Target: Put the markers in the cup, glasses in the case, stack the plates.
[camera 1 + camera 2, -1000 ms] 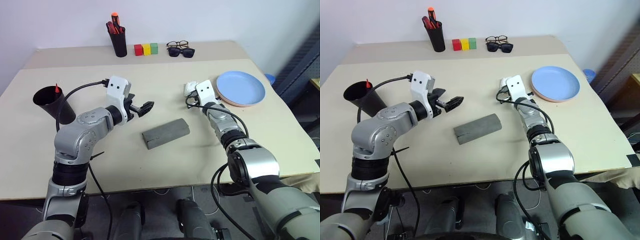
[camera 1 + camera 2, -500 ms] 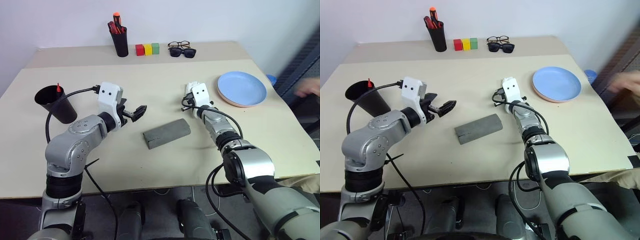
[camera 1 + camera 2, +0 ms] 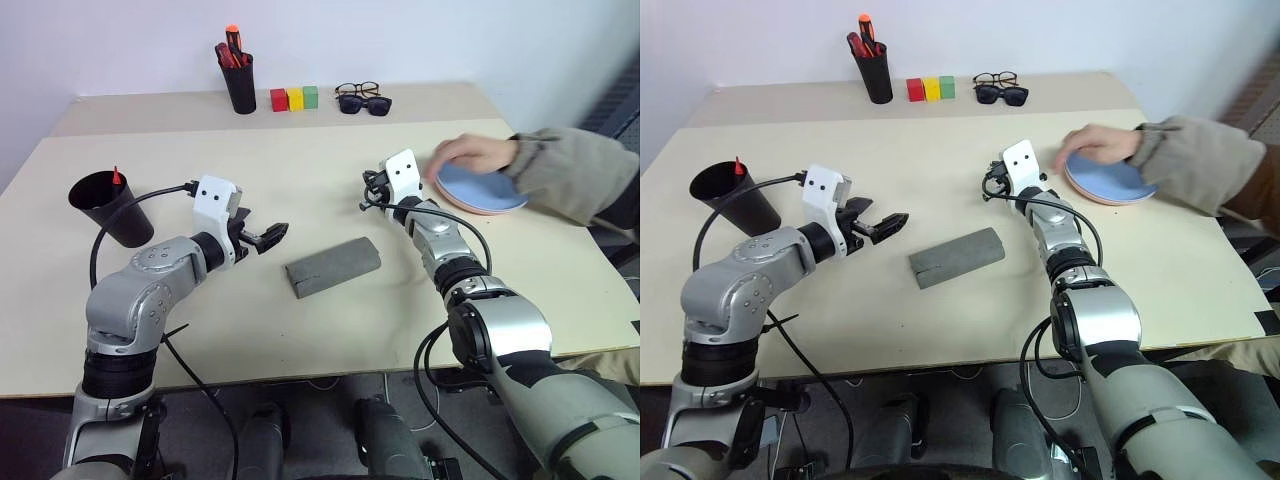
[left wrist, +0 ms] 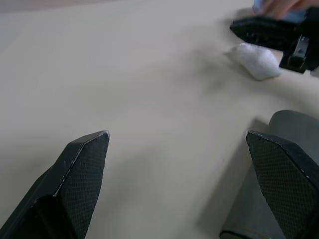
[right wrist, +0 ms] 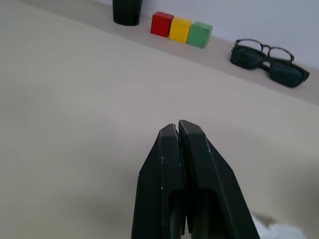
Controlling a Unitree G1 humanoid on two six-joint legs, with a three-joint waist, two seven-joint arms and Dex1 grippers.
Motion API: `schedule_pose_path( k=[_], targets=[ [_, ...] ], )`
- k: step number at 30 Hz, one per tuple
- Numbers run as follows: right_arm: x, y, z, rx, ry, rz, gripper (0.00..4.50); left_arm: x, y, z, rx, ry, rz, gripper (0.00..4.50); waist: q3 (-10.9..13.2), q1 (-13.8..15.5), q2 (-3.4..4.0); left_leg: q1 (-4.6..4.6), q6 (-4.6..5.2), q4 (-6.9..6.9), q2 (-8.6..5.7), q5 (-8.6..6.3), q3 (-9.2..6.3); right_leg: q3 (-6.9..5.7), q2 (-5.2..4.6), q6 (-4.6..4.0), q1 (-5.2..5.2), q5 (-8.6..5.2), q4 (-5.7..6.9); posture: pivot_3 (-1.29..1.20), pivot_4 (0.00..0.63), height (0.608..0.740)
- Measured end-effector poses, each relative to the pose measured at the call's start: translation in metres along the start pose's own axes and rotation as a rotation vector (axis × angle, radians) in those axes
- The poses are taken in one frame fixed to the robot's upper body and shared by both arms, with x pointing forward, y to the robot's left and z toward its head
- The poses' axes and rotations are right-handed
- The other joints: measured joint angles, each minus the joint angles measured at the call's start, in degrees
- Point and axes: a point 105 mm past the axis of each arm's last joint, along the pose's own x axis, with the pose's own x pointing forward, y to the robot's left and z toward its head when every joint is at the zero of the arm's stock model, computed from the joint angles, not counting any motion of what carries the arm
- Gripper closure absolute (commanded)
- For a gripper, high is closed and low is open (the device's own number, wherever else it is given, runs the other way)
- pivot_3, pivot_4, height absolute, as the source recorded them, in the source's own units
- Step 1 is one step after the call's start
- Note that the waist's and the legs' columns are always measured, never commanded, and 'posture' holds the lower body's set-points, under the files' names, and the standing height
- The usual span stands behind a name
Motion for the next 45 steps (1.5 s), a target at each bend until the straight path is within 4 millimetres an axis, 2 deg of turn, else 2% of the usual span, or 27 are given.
schedule_pose_path(
  k=[3, 6, 9, 10, 11, 13, 22, 25, 31, 37, 40, 43, 45],
  targets=[
    [-0.003, -0.007, -0.003, -0.005, 0.016, -0.012, 4.47, 0.006, -0.005, 0.004, 0.010, -0.012, -0.030, 0.00, 0.0, 0.1, 0.00, 0.00, 0.00, -0.01, 0.00, 0.00, 0.00, 0.00, 0.00, 0.00, 0.00, 0.00, 0.00, 0.00, 0.150, 0.740],
    [-0.011, -0.020, -0.010, -0.006, 0.043, -0.035, 3.71, 0.009, -0.006, 0.004, 0.014, -0.011, -0.042, 0.00, 0.0, 0.0, 0.00, 0.01, 0.00, -0.04, 0.00, 0.00, 0.00, 0.00, 0.00, 0.00, 0.00, 0.00, 0.00, 0.00, 0.150, 0.740],
    [-0.022, -0.035, -0.022, -0.009, 0.085, -0.071, 2.22, 0.011, -0.005, 0.001, 0.013, 0.000, -0.043, 0.00, 0.0, 0.0, 0.00, 0.03, 0.00, -0.09, 0.00, 0.00, 0.00, 0.00, 0.00, 0.00, -0.01, 0.00, 0.00, 0.00, 0.150, 0.740],
    [-0.026, -0.039, -0.028, -0.009, 0.102, -0.087, 1.56, 0.011, -0.005, 0.001, 0.014, -0.002, -0.046, 0.00, 0.0, 0.0, 0.00, 0.03, -0.01, -0.10, 0.00, 0.01, 0.00, 0.01, 0.00, 0.00, -0.01, 0.00, 0.00, 0.00, 0.150, 0.740],
    [-0.029, -0.041, -0.032, -0.007, 0.116, -0.096, 1.24, 0.011, -0.005, 0.001, 0.015, -0.003, -0.048, 0.00, 0.0, 0.0, 0.00, 0.03, -0.01, -0.10, 0.00, 0.01, 0.00, 0.01, 0.00, 0.00, -0.01, 0.00, 0.00, 0.00, 0.150, 0.740],
    [-0.033, -0.043, -0.038, 0.003, 0.132, -0.105, 0.32, 0.012, -0.005, 0.001, 0.016, -0.004, -0.056, 0.00, 0.0, -0.2, 0.00, 0.07, -0.01, -0.13, 0.00, 0.01, 0.02, 0.03, 0.00, 0.00, -0.01, 0.00, 0.00, 0.00, 0.150, 0.740],
    [-0.035, -0.033, -0.056, 0.125, 0.201, -0.088, 0.32, 0.014, -0.009, 0.002, 0.024, 0.000, -0.078, 0.00, 0.0, -0.1, -0.01, 0.15, -0.02, -0.21, 0.00, 0.02, 0.02, 0.05, 0.00, 0.01, 0.01, 0.00, 0.01, 0.00, 0.150, 0.740],
    [-0.035, -0.030, -0.061, 0.166, 0.218, -0.091, 1.18, 0.014, -0.009, 0.005, 0.030, -0.005, -0.079, 0.00, 0.0, -0.1, -0.01, 0.15, -0.02, -0.21, 0.00, 0.02, 0.02, 0.05, 0.00, 0.02, 0.01, 0.01, 0.00, 0.00, 0.150, 0.740],
    [-0.035, -0.032, -0.061, 0.185, 0.217, -0.107, 4.20, 0.011, -0.006, 0.006, 0.033, -0.004, -0.058, 0.00, 0.0, -0.2, -0.01, 0.16, -0.02, -0.22, 0.00, 0.02, 0.02, 0.05, 0.00, 0.02, 0.01, 0.01, 0.00, 0.00, 0.150, 0.740],
    [-0.034, -0.035, -0.058, 0.148, 0.217, -0.121, 4.20, 0.009, -0.004, 0.001, 0.013, 0.007, -0.044, 0.00, 0.0, -0.1, -0.01, 0.17, -0.03, -0.23, 0.00, 0.02, 0.03, 0.05, 0.01, 0.00, 0.02, 0.00, 0.01, 0.00, 0.150, 0.740],
    [-0.029, -0.052, -0.031, 0.105, 0.144, -0.159, 4.20, 0.008, -0.009, 0.003, 0.018, -0.014, -0.067, 0.00, 0.0, -0.1, 0.02, 0.16, -0.04, -0.23, 0.00, 0.03, 0.04, 0.07, 0.00, 0.01, 0.01, 0.00, -0.01, 0.00, 0.150, 0.740],
    [-0.032, -0.092, 0.013, 0.024, 0.042, -0.260, 4.20, 0.005, -0.015, 0.005, 0.034, -0.054, -0.091, 0.00, 0.0, 0.2, 0.02, 0.15, -0.04, -0.26, 0.00, 0.03, 0.05, 0.07, 0.00, -0.02, 0.01, -0.01, -0.06, 0.00, 0.150, 0.740],
    [-0.043, -0.123, 0.040, -0.040, -0.002, -0.347, 4.20, 0.004, -0.017, 0.007, 0.060, -0.086, -0.100, 0.00, 0.0, 0.5, 0.01, 0.15, -0.04, -0.29, 0.00, 0.02, 0.05, 0.07, 0.00, -0.04, 0.01, -0.03, -0.11, 0.00, 0.150, 0.740]
  ],
)
